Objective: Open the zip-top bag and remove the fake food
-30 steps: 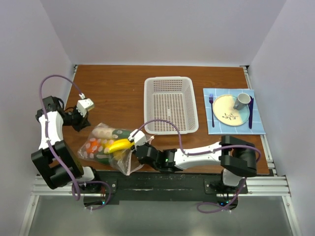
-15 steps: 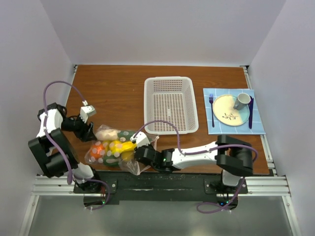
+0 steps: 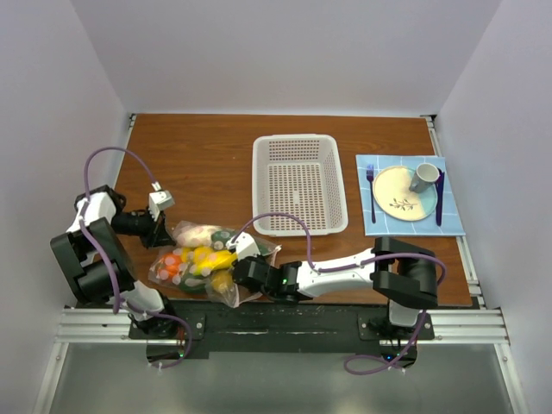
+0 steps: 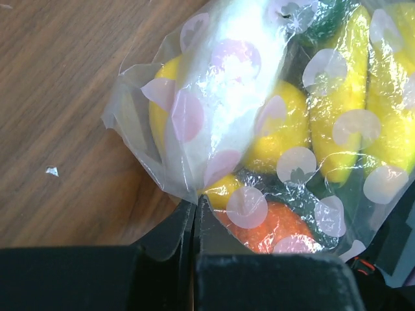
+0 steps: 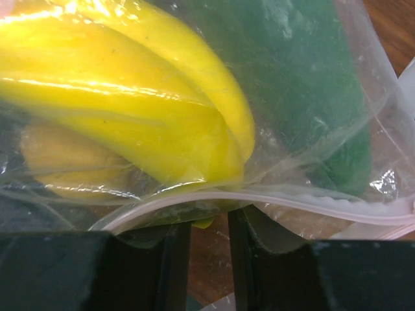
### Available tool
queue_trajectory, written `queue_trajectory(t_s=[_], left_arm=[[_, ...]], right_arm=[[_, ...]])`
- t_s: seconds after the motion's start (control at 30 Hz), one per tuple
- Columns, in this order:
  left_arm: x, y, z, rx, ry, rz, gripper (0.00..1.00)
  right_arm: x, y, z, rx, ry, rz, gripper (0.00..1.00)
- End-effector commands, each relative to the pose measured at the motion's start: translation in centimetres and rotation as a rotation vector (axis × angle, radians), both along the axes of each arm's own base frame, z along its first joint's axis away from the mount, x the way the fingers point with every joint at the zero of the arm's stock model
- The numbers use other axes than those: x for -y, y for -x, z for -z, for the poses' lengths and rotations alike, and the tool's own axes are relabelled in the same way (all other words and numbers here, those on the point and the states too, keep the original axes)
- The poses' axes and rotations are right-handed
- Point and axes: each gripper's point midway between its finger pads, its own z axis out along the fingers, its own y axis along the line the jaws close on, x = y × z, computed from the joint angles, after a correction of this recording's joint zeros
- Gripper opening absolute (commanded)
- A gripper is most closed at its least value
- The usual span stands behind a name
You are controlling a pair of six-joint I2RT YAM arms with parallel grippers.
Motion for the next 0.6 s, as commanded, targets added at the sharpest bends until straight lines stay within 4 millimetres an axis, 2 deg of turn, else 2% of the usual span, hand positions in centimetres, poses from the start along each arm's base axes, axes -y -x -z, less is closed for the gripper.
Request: queue_trajectory(t_s=[0.0,0.17,0.27,0.33,0.4,0.43,0.47,0.57], left_arm=[[0.0,-0.3,-0.5,0.055,-0.027,-0.004,0.00],[-2.1,-1.8,-1.2,0.134,-0.129,-0.054,0.00],[-3.5,-2.6,-1.4,0.164,-0.210,-0.091,0.00],[-3.7,-2.4,-1.5,0.174,-0.235,-0.088,0.00],[-3.7,-2.4,-1.8,0.175,-0.236,-0.089,0.00],[-3.5,-2.1,-1.8,0.165,-0.229,-0.089,0.00],[-3.4,-2.0,-1.9,0.164,-0.227,-0.085,0.00],[-3.5,-1.9,-2.0,0.164,-0.234,-0.087,0.00]], right_arm=[[-1.2,0.1,-2.1,-0.006,-0.058,0.003,0.32],[0.9,0.3,-1.8,-0.008,-0.042,0.029,0.32],[1.8,0.4,-2.4,-0.007,-0.054,0.036,0.32],[2.2,0.5,-2.4,-0.009,-0.059,0.039,0.38],[2.1,0.5,-2.6,-0.009,-0.073,0.040,0.48],[1.9,0.5,-2.7,-0.008,-0.075,0.039,0.48],[1.8,0.5,-2.4,-0.009,-0.067,0.036,0.46],[1.4,0.3,-2.6,-0.004,-0.070,0.036,0.30]])
